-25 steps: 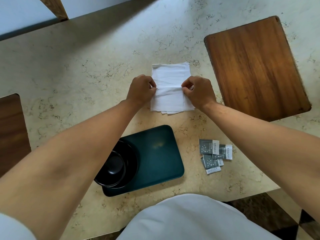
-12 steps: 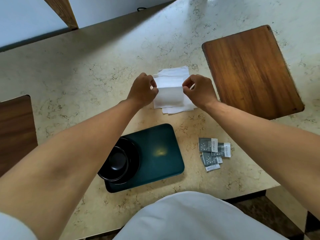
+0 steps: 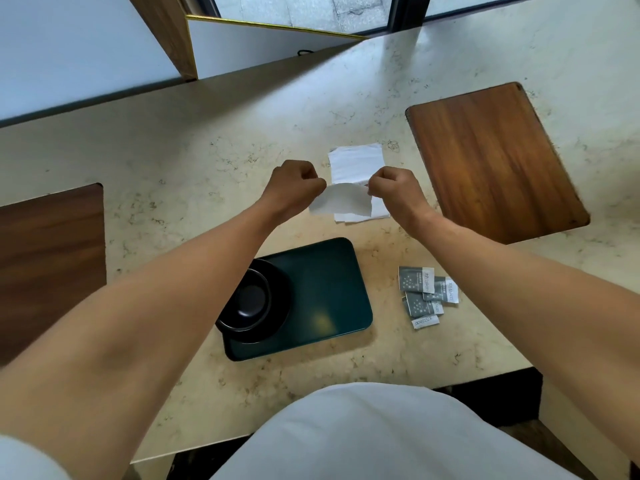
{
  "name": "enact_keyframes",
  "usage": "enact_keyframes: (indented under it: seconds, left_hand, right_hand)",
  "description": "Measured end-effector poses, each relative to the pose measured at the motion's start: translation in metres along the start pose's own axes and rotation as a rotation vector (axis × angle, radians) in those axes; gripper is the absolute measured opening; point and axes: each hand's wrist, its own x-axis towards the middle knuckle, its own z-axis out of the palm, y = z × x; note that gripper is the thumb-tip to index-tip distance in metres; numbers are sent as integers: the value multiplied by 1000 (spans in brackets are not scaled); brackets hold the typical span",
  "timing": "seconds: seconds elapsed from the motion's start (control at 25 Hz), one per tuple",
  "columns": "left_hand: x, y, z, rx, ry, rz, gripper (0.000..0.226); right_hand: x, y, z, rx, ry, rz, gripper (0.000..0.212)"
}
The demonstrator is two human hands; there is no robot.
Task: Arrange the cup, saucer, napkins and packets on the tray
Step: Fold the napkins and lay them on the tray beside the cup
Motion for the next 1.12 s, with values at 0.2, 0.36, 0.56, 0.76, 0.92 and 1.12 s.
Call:
enact_keyframes:
  seconds: [0.2,0.36,0.56,0.76,0.92,1.12]
  left_hand:
    - [-29,-13,-4,-302,-86,-134,5]
    - [-45,-31,-6,-325,-115,-190,5]
    - [-55,-53,-6,-193,-107,-252,16]
    - [-57,-68,-1,21,-112,-211,19]
    - [-54,-75,3,67,-194,-220,27]
    - [-51,-75,7,239,-257,-128,17]
  right_hand:
    - [-23,0,16,175,-43,49,10]
    - [-35,5,30,202,-49,117,9]
    - [-43,16,44,233,-163,248,5]
    - [-46,28,52,166,-164,340,21]
    - [-49,36,60,162,-158,394,30]
    - [-46,43,57,-315,-129,209,40]
